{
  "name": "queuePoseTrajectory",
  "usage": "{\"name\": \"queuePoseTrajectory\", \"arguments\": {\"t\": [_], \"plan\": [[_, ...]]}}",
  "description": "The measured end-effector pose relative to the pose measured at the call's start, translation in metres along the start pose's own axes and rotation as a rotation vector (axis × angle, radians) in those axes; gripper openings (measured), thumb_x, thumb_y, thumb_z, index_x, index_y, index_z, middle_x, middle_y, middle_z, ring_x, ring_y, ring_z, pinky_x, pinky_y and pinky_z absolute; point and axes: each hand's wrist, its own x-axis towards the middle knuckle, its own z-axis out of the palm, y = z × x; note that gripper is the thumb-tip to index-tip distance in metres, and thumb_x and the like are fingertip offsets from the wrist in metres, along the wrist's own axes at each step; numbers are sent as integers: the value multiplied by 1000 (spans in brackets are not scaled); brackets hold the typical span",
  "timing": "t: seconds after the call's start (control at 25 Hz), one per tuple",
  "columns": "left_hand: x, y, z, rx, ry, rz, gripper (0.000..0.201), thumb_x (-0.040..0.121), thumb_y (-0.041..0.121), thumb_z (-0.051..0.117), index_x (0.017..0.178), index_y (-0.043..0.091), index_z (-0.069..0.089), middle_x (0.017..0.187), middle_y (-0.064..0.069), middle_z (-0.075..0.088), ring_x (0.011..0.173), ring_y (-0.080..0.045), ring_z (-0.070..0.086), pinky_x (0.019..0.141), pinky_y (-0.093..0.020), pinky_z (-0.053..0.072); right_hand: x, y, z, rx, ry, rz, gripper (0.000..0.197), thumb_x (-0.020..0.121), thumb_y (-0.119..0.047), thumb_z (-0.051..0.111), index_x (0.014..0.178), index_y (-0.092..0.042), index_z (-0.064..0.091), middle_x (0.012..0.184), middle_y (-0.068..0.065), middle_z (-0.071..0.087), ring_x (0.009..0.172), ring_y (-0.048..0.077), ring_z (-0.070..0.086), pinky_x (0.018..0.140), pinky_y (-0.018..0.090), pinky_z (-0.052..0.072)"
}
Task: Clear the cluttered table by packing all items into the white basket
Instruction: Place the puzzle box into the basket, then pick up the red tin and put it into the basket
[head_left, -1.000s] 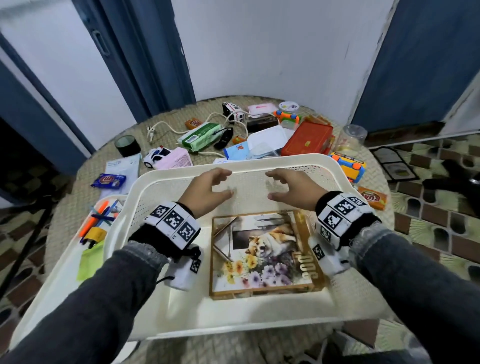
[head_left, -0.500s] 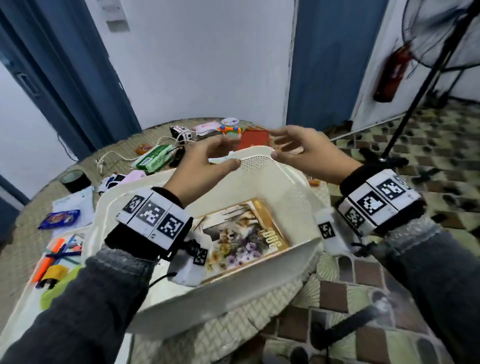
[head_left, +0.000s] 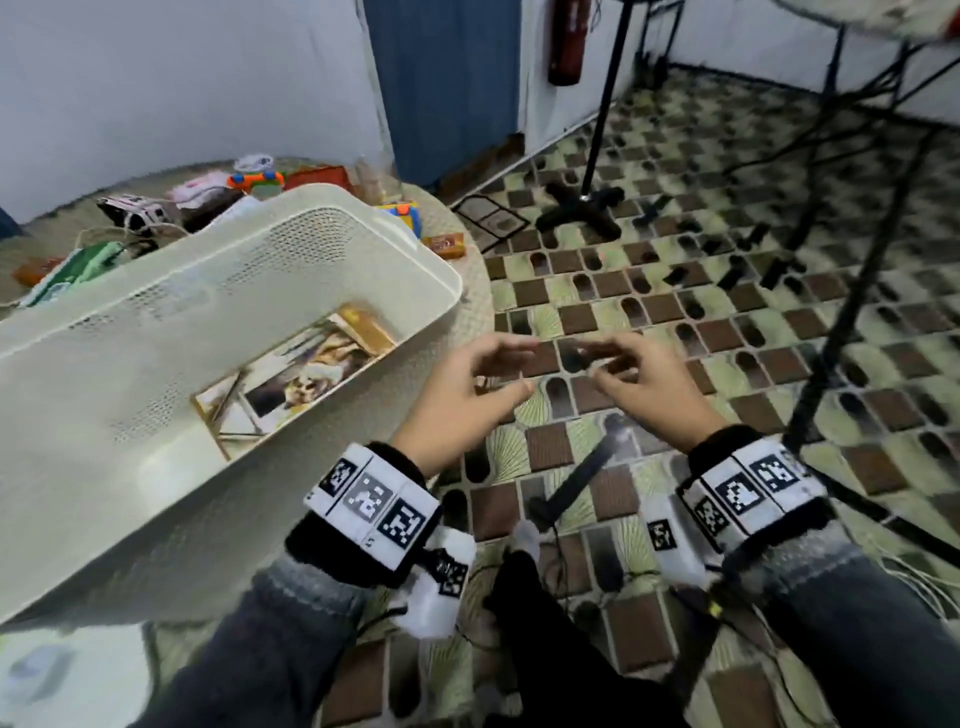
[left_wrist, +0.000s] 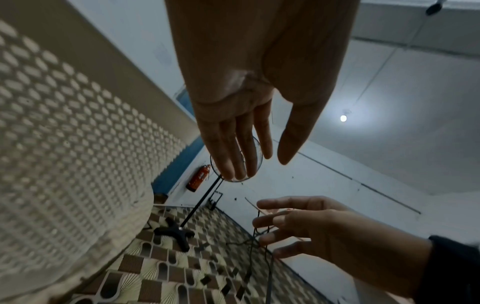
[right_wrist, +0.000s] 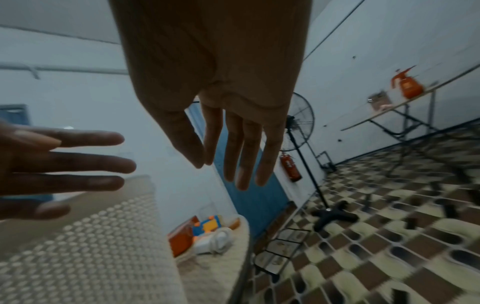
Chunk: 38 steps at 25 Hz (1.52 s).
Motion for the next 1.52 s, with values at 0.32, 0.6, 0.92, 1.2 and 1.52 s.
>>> {"name": "queuePoseTrajectory", "arguments": {"t": [0.32, 0.6, 0.92, 1.2, 1.52], "plan": [[62, -70, 54, 66, -130, -147, 34, 86, -2, 62, 113, 18, 62, 113, -5, 66, 106, -15, 61, 99, -32, 48, 0, 107, -34, -31, -47, 339, 35, 91, 2, 55, 123, -11, 57, 107, 6, 61, 91, 14, 57, 74, 12, 44], [192, -107, 81, 8, -65, -286, 33, 86, -6, 59, 106, 21, 63, 103, -11, 66, 90, -12, 59, 93, -35, 50, 103, 183, -93, -83, -103, 426, 34, 91, 0, 54, 124, -7, 55, 99, 3, 58, 84, 11, 54, 72, 15, 43], [342, -109, 133, 93, -34, -411, 29, 88, 0, 60, 110, 19, 60, 102, -8, 66, 95, -16, 62, 86, -26, 50, 239, 236, -185, -206, -309, 416, 38, 91, -6, 57, 128, -11, 53, 111, 5, 60, 76, -1, 49, 56, 7, 38], [416, -124, 120, 209, -31, -428, 33, 87, 2, 61, 117, 16, 58, 103, -3, 64, 95, -11, 60, 81, -10, 44, 338, 245, -191, -228, -429, 372, 47, 90, -11, 62, 135, -12, 49, 130, 2, 53, 111, 16, 53, 87, 21, 42], [519, -162, 44, 165, 107, -462, 30, 84, -1, 64, 108, 18, 61, 94, -4, 63, 87, -16, 60, 94, -37, 49, 488, 234, -160, -164, -486, 310, 47, 89, -7, 63, 134, -6, 49, 126, 8, 57, 101, 8, 51, 67, 4, 40]]}}
